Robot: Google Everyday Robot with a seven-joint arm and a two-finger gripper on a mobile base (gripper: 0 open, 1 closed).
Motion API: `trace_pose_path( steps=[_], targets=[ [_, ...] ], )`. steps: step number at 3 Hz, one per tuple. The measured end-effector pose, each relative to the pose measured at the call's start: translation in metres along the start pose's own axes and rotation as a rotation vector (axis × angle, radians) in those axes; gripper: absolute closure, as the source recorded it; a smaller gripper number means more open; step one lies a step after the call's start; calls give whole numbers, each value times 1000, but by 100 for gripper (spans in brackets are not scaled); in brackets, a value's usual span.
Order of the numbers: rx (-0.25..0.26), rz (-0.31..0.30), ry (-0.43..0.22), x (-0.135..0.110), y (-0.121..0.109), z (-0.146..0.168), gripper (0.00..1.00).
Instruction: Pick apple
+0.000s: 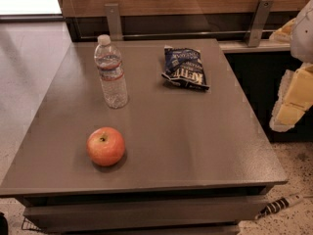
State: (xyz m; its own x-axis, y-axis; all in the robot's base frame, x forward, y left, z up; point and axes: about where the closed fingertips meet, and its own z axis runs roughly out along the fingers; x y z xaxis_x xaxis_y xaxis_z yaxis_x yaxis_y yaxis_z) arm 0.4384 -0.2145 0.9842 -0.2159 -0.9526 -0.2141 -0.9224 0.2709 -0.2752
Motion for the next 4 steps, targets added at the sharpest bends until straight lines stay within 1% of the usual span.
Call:
trace_pose_path(
  steps=[1, 2, 3, 4],
  targets=[
    [0, 0, 0, 0, 0, 0, 0],
    [-7, -4, -35, -4, 1, 1, 0],
    [-29, -8, -119, -14, 5, 9, 0],
    [-73, -19, -245, -30, 15, 27, 0]
  ],
)
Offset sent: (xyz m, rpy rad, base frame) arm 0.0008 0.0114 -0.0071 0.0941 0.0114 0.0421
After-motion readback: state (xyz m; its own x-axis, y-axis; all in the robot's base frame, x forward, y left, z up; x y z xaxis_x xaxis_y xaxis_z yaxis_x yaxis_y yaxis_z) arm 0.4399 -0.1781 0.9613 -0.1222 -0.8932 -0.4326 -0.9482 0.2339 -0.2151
